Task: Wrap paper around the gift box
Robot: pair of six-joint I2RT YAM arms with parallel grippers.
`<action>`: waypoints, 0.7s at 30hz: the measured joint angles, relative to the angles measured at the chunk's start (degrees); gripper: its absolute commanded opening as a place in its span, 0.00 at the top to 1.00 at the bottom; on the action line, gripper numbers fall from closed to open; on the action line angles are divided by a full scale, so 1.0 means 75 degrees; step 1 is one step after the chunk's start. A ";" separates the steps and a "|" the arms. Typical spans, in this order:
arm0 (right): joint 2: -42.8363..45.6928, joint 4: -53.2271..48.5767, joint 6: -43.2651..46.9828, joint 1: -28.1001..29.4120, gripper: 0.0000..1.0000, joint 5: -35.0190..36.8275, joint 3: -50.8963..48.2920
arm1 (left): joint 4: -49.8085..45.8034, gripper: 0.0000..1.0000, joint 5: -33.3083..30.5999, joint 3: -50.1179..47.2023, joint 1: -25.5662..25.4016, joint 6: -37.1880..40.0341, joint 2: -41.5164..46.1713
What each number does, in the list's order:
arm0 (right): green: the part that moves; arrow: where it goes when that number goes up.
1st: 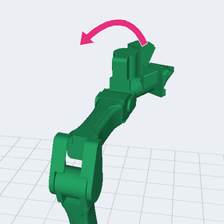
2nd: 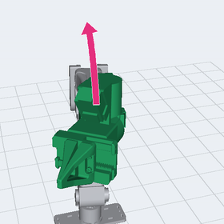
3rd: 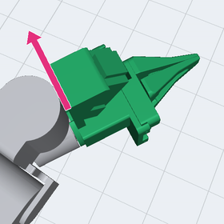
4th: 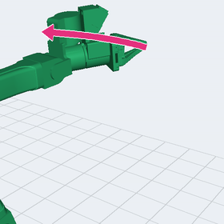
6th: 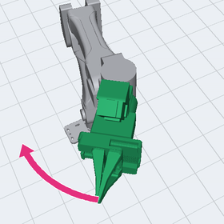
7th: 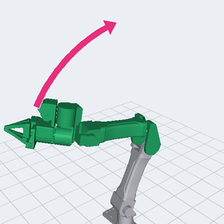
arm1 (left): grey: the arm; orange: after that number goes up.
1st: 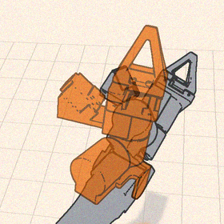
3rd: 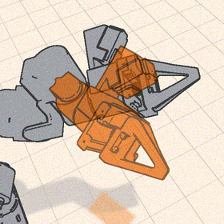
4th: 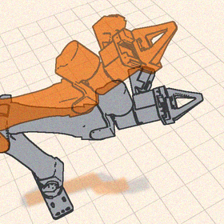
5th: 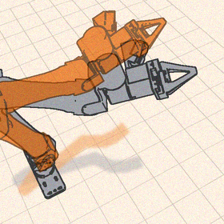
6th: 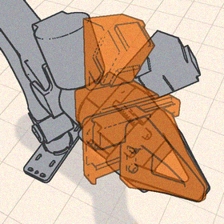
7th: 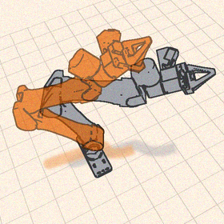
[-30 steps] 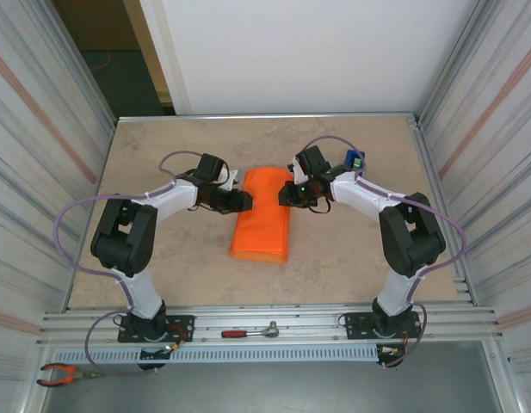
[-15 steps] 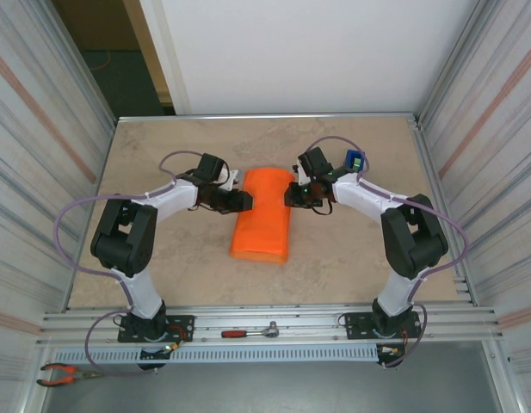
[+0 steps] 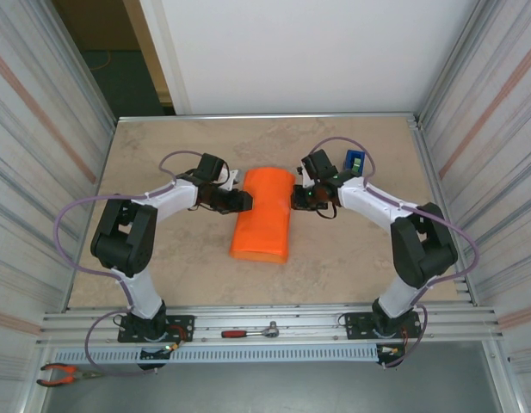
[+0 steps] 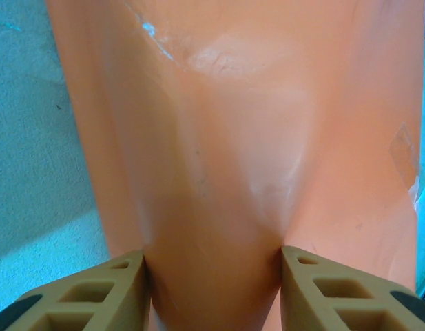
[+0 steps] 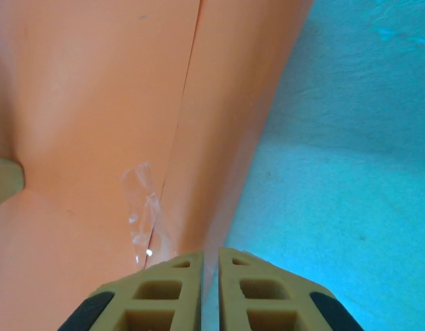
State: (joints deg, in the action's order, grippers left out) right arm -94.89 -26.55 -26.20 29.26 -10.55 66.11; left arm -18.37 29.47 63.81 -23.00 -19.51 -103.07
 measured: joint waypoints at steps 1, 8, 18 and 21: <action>0.0070 -0.0076 0.0012 0.0006 0.88 0.0044 0.0012 | 0.0000 0.54 0.0000 0.0000 0.0000 0.0000 0.0000; 0.0029 -0.0353 0.0026 0.0321 0.90 0.0207 0.0495 | 0.0000 0.54 0.0000 0.0003 0.0000 0.0000 -0.0003; -0.0338 -0.0166 0.0015 0.0697 0.94 0.0216 0.0309 | 0.0000 0.54 0.0000 0.0003 0.0000 0.0000 0.0000; -0.0312 -0.0047 -0.0006 0.0676 0.95 0.0207 0.0131 | 0.0000 0.54 0.0003 0.0003 0.0000 -0.0003 0.0000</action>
State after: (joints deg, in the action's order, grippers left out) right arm -97.23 -26.89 -26.24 34.33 -8.99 67.09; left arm -18.37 29.50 63.83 -23.00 -19.53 -103.07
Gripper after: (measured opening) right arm 0.061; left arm 0.461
